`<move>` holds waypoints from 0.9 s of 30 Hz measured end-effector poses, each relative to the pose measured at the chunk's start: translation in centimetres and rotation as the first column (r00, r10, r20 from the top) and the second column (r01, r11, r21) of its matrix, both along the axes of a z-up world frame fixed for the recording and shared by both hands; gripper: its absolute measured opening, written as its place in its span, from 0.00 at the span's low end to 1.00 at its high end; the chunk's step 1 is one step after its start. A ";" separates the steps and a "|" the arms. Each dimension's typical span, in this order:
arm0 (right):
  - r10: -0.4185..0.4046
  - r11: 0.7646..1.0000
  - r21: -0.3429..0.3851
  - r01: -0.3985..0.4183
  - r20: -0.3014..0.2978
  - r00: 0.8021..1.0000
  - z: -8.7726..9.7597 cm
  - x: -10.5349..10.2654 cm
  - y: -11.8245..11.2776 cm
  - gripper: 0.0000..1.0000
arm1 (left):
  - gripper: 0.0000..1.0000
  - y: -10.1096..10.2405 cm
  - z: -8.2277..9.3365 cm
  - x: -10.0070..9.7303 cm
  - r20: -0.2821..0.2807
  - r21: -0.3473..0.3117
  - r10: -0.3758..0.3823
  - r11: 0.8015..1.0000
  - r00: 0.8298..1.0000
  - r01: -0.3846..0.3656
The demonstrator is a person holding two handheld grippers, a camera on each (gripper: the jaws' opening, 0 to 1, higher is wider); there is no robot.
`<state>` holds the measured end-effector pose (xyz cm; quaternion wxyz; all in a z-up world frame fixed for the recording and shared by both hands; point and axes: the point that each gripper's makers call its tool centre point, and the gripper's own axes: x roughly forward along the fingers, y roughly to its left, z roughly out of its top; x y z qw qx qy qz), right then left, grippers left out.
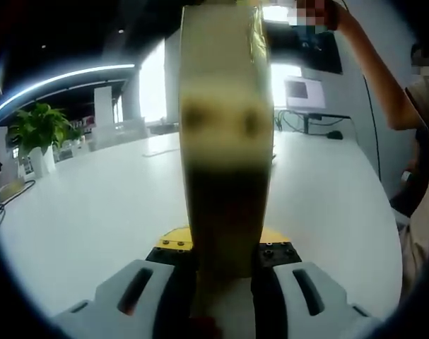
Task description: Extract single mask from mask box in order stack masks on table
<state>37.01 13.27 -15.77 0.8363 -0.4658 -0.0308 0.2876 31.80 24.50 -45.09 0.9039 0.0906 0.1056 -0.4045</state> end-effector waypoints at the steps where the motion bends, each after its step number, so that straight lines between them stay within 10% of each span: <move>1: -0.014 1.000 0.002 0.014 -0.005 1.000 -0.2 0.4 -0.4 0.00 | 0.20 0.0 0.0 0.0 0.000 0.000 0.000 1.000 1.000 0.000; 27: -0.182 0.981 0.054 0.188 -0.101 0.978 -7.7 4.3 -4.9 0.00 | 0.20 -0.2 0.0 -0.1 0.000 0.000 -0.001 1.000 1.000 0.001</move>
